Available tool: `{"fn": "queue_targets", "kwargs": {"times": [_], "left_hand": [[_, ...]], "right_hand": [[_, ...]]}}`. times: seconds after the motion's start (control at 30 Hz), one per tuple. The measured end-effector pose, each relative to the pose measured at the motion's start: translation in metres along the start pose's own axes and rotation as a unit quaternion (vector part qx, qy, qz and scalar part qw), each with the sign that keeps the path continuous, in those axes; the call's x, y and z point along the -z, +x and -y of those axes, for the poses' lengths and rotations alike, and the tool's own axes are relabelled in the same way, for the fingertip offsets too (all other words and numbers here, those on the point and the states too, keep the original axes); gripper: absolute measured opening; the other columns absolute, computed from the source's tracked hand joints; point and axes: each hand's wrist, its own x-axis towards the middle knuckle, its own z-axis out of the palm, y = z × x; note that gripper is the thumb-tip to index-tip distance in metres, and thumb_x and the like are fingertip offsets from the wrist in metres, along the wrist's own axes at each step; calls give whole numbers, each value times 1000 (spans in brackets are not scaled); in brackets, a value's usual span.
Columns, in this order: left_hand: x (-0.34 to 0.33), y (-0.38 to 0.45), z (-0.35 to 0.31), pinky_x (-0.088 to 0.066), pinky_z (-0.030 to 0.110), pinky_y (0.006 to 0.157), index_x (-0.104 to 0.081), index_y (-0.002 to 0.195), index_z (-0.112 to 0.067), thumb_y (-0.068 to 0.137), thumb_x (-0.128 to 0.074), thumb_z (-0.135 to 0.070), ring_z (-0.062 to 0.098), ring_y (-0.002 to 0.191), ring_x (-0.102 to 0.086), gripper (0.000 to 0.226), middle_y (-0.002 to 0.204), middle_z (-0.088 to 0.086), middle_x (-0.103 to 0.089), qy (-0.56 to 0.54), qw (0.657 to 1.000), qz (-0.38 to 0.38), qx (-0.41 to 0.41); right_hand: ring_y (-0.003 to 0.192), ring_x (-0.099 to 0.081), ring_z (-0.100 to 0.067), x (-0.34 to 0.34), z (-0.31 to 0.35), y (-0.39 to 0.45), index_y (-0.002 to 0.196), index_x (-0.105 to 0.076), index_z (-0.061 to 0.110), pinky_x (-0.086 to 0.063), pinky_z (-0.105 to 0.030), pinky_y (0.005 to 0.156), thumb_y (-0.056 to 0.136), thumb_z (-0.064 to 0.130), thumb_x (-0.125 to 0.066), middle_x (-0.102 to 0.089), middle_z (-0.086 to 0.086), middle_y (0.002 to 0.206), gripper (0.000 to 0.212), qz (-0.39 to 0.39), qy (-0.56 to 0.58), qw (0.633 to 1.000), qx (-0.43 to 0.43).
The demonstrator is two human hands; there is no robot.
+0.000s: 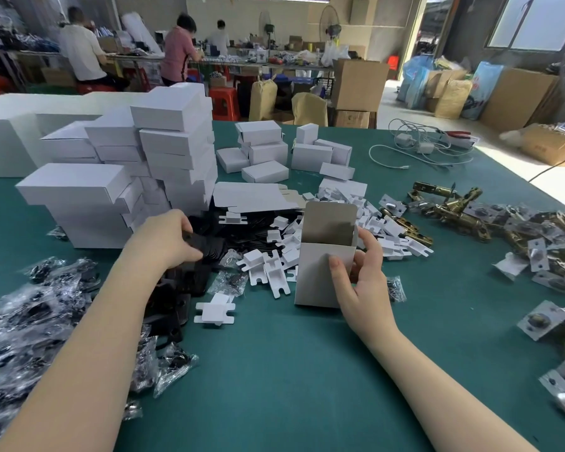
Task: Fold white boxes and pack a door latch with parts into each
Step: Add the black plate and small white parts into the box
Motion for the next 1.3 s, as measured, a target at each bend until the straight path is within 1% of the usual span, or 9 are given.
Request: {"fn": "queue_targets", "kwargs": {"times": [0.13, 0.4, 0.47, 0.7, 0.83, 0.93, 1.03, 1.13, 1.3], "left_hand": [[9, -6, -10, -57, 34, 71, -61, 97, -27, 74, -84, -17, 15, 84, -63, 34, 83, -4, -64, -271, 962, -19, -7], [11, -25, -52, -55, 20, 50, -59, 97, -7, 92, -64, -11, 22, 83, -74, 8, 100, 10, -75, -678, 722, 133, 39], [8, -28, -60, -50, 19, 43, -56, 98, -6, 98, -56, -14, 18, 71, -72, 8, 95, 8, -76, -692, 699, 169, 56], [0, -36, -79, -30, 22, 44, -48, 115, -18, 97, -35, -42, 16, 60, -42, 33, 73, 1, -40, -703, 680, 195, 65], [2, -42, -89, -32, 23, 45, -40, 86, -19, 98, -38, -36, 15, 63, -36, 21, 76, -1, -32, -709, 680, 185, 16], [1, -45, -94, -40, 23, 46, -46, 91, -18, 100, -45, -33, 14, 68, -38, 18, 85, 0, -37, -709, 684, 170, 0], [-1, -47, -97, -49, 23, 54, -52, 100, -17, 101, -46, -29, 15, 75, -40, 13, 106, 7, -41, -713, 679, 177, -15], [-5, -49, -102, -55, 24, 69, -54, 108, -20, 105, -41, -20, 14, 77, -49, 13, 108, 8, -47, -740, 656, 142, -45], [-20, -56, -105, -53, 23, 81, -55, 102, -19, 102, -46, -7, 14, 95, -58, 15, 104, -1, -54, -461, 836, -79, -288]], "right_hand": [[63, -46, -3, 0, 0, 0, 134, -24, 51, -39, -12, 59, 90, 53, -49, -41, 11, 69, 51, 0, -2, 1000, -5], [64, -48, -3, 0, 0, 0, 135, -24, 51, -39, -11, 58, 91, 49, -51, -43, 9, 69, 51, 2, 6, 1000, -10], [63, -47, -3, 0, 1, 0, 133, -25, 53, -39, -11, 59, 91, 47, -52, -41, 13, 67, 50, 2, 11, 1000, -10], [65, -51, -8, 0, 3, -1, 128, -24, 65, -44, -14, 62, 88, 42, -58, -53, 16, 79, 57, 29, 48, 998, -7], [85, -61, -33, -2, 10, -2, 129, -19, 66, -55, -44, 78, 92, 33, -54, -60, -8, 110, 61, 80, 89, 993, -7], [95, -63, -5, -8, 8, -2, 135, -13, 58, -48, -17, 85, 96, 23, -48, -55, 8, 122, 63, 106, 106, 989, -1], [101, -62, 2, -13, 9, 1, 139, -21, 44, -45, -16, 92, 97, 23, -47, -54, 20, 132, 54, 140, 126, 982, -30], [94, -60, 3, -13, 13, 2, 129, -23, 60, -42, -13, 89, 98, 28, -46, -57, 27, 126, 50, 140, 96, 985, -23], [88, -59, -7, -9, 7, 2, 136, -15, 58, -45, -20, 87, 100, 36, -48, -64, -1, 110, 53, 133, 50, 989, -41]]}}
